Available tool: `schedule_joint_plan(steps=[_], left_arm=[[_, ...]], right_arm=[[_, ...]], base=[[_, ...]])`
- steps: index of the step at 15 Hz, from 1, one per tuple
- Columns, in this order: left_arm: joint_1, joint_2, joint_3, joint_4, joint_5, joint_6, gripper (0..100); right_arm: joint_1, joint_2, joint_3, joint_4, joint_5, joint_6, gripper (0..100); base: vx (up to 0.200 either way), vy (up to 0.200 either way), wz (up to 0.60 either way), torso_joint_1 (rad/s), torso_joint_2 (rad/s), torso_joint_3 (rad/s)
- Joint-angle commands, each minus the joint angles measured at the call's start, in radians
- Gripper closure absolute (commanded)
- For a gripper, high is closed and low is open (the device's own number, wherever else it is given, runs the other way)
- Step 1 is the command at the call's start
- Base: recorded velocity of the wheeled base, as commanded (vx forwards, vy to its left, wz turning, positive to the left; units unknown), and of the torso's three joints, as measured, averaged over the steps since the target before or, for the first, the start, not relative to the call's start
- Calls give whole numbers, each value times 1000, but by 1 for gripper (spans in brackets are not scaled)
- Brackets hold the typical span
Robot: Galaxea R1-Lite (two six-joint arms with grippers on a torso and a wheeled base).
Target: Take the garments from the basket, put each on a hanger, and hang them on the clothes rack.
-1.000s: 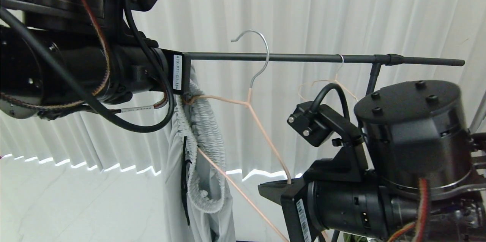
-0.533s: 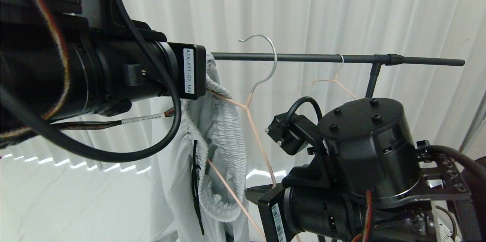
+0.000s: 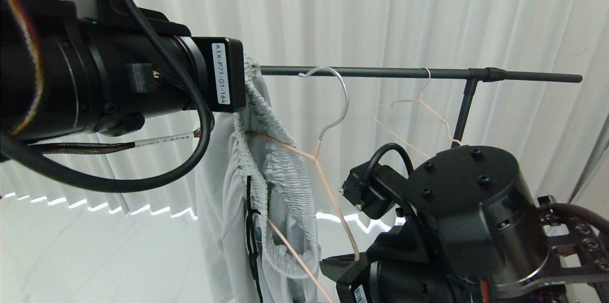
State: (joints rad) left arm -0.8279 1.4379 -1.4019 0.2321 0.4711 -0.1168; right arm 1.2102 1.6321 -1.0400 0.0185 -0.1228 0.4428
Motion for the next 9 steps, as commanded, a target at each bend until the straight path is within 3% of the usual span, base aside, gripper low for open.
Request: schedule_joint_plan(steps=[1,5,9], left_arm=[[9,-7,-12,0,-2,0,100],[6,-4,-20,0,-15,2,100],[-100,3,-11,0,-19,-1,100]], right_arm=[[14,-38,5,32,0,8,100],[19,-54,-15,130,0,13,100],[23,-9,-130,210,0,56,100]], base=[[0,0,0,0,0,0],[0,0,0,0,0,0],[0,0,0,0,0,0]])
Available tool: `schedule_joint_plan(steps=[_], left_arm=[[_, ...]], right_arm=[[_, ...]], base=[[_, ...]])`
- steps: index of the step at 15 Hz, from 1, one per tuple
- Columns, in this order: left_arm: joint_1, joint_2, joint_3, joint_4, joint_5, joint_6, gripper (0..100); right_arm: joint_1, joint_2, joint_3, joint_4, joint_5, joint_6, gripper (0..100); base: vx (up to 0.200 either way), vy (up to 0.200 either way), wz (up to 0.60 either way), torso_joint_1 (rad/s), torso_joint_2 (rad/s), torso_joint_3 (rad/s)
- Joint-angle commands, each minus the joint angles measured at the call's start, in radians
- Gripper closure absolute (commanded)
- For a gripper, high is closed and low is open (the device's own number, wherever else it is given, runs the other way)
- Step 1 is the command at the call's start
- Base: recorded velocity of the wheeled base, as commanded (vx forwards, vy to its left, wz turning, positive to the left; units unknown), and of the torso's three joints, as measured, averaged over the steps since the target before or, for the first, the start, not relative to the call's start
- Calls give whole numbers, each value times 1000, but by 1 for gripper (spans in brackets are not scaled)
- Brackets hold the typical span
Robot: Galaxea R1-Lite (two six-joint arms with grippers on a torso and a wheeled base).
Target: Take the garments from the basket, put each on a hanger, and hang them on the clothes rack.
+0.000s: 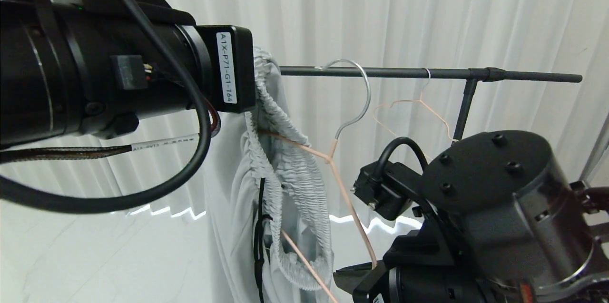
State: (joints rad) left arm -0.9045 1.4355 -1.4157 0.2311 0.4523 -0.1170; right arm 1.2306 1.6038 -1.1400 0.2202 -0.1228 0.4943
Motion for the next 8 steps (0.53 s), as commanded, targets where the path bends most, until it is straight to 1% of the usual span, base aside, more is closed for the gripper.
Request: schedule_joint_plan(steps=[1,3,5,8], left_arm=[[-33,6,6,-1,0,-1,100],[-45,5,14,-1,0,-1,100],[-48,-12,35,1,0,-1,100],[-51,-55,95,-1,-1,-1,100]], right_arm=[[9,28,-47,13,0,13,100],[15,34,-55,13,-1,17,100],[13,25,-55,10,-21,27,100],[13,-1,-47,5,-129,43,100]], base=[[0,0,0,0,0,0],[0,0,0,0,0,0],[0,0,0,0,0,0],[0,0,0,0,0,0]])
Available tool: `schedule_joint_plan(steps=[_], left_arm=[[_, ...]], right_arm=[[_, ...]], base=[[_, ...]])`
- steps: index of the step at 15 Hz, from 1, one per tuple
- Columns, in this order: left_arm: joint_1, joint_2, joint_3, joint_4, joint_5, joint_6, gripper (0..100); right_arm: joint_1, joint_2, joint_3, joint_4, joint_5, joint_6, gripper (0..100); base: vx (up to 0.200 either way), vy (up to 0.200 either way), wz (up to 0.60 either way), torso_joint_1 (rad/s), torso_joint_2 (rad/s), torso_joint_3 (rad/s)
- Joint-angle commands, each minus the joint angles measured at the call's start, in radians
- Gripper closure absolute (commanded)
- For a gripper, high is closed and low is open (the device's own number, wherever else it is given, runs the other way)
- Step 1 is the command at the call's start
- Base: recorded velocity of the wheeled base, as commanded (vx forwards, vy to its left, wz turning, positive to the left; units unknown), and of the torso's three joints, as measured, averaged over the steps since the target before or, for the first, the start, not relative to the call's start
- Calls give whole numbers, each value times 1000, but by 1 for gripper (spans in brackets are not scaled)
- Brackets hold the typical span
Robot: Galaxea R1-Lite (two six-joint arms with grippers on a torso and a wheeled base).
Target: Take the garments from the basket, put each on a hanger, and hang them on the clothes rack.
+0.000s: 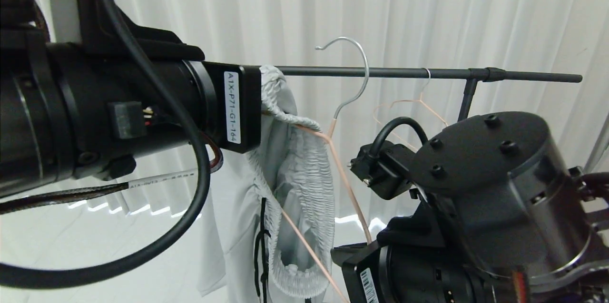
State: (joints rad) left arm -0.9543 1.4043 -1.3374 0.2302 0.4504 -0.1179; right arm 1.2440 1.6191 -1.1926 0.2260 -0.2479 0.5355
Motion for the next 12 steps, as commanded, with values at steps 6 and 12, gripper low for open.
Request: schedule_joint_plan(steps=[6,12], left_arm=[[2,-39,38,-5,4,-5,100],[20,-53,123,-170,2,1,100]], right_arm=[[0,-119,100,-243,-33,-31,100],[-6,-166,275,-585,-34,-158,100]], base=[[0,0,0,0,0,0],[0,0,0,0,0,0]])
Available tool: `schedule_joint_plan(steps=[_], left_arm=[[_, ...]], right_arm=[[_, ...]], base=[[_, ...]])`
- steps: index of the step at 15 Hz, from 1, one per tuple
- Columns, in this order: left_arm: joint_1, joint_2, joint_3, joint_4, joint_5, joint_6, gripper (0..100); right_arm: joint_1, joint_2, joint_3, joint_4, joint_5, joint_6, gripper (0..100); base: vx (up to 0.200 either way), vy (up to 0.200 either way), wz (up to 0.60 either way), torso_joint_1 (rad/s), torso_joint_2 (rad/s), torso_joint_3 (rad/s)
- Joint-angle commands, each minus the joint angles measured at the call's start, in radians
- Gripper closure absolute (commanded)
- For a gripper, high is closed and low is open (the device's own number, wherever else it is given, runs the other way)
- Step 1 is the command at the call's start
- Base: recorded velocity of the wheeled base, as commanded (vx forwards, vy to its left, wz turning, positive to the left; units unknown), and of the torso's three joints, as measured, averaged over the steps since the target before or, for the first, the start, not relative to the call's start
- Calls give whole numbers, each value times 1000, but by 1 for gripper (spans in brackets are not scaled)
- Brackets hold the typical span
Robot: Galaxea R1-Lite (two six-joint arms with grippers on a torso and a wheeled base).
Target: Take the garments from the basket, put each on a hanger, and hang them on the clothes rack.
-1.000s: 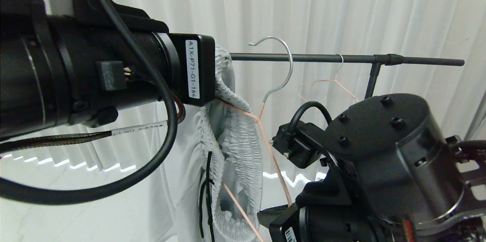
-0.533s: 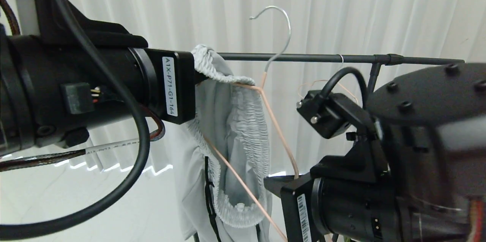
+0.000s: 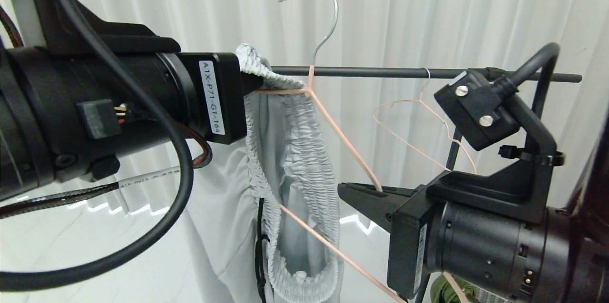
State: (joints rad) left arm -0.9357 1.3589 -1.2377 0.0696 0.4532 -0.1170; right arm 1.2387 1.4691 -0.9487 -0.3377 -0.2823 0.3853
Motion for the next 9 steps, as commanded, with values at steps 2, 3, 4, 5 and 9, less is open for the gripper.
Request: schedule_joint_plan(steps=[2,3,4,5,9], left_arm=[[2,-14,33,-13,1,2,100],[0,-17,33,-13,-1,2,100],[0,-20,32,-13,1,7,100],[0,-31,33,-13,-1,20,100],[-60,-47,52,-13,-14,43,100]], right_arm=[[-1,-13,62,-100,0,-43,100],[-1,-13,67,-115,0,-49,100],[-2,-16,70,-121,-3,-54,100],[-1,-16,68,-123,-26,-56,100],[-2,-15,68,-142,-60,-54,100]], base=[[0,0,0,0,0,0],[0,0,0,0,0,0],[0,0,0,0,0,0],[0,0,0,0,0,0],[0,0,0,0,0,0]])
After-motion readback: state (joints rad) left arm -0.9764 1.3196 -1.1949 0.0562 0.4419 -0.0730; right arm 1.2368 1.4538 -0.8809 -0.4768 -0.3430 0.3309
